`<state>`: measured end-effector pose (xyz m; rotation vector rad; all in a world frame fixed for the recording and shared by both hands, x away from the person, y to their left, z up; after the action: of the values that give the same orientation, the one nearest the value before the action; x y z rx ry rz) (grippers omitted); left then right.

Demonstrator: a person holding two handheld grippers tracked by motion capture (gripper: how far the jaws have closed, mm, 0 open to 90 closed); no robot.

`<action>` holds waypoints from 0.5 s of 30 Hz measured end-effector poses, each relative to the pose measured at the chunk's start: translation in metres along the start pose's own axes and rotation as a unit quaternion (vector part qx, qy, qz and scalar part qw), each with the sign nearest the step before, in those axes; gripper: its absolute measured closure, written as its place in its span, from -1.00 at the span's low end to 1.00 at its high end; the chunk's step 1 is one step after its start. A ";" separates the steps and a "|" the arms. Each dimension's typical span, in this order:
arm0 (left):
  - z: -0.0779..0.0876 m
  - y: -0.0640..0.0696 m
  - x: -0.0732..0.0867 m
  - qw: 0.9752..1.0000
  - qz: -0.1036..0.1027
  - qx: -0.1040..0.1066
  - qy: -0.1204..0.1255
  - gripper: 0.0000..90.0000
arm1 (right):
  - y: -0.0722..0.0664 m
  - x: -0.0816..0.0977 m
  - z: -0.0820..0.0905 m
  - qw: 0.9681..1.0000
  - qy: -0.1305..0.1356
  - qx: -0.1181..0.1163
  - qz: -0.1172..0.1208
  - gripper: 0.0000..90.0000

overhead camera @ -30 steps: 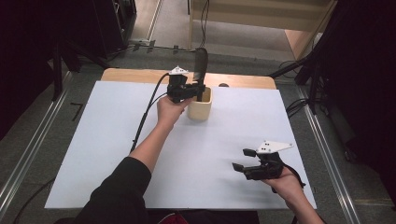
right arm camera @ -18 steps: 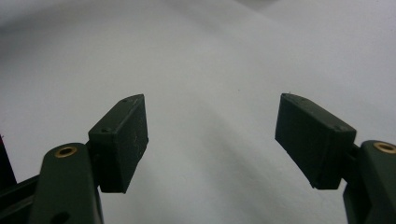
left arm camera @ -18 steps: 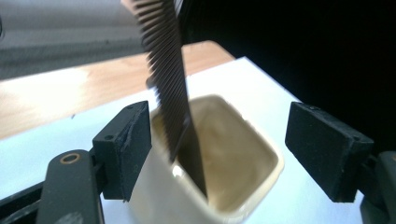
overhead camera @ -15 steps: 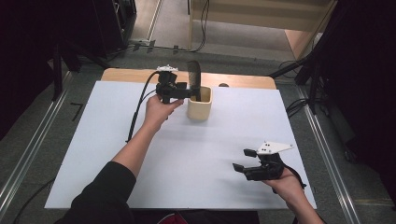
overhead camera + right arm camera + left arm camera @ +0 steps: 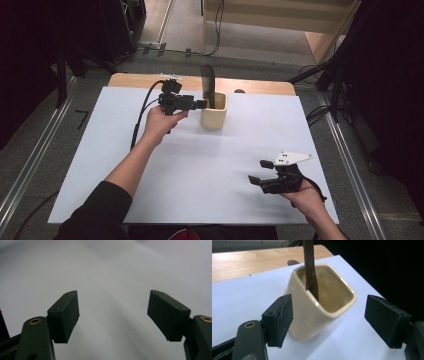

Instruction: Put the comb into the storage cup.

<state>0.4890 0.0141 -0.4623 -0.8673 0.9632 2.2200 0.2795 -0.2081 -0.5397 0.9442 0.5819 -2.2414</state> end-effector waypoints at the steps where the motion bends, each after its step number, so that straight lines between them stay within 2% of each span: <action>1: 0.001 0.000 0.001 1.000 0.001 0.002 -0.002 -0.46 | 0.000 0.000 -0.001 1.000 0.000 0.000 0.000 -0.47; 11: 0.013 0.000 0.019 1.000 0.014 0.008 -0.022 -0.43 | -0.001 0.000 -0.004 1.000 -0.004 -0.004 -0.001 -0.47; 15: 0.017 0.000 0.023 0.999 0.023 0.027 -0.018 -0.43 | -0.001 0.000 -0.005 1.000 -0.005 -0.004 -0.002 -0.47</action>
<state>0.4686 0.0327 -0.4699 -0.7855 1.0306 2.2302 0.2811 -0.2040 -0.5429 0.9274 0.5893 -2.2448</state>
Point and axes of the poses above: each handheld gripper's, and its own axes: z roughly backward along the jaws, x roughly out of its underside, y roughly to its right, the point moved 9 cm from there along -z, roughly forward along the jaws, and after that the axes turned 1 degree about z, right-handed, at the moved point
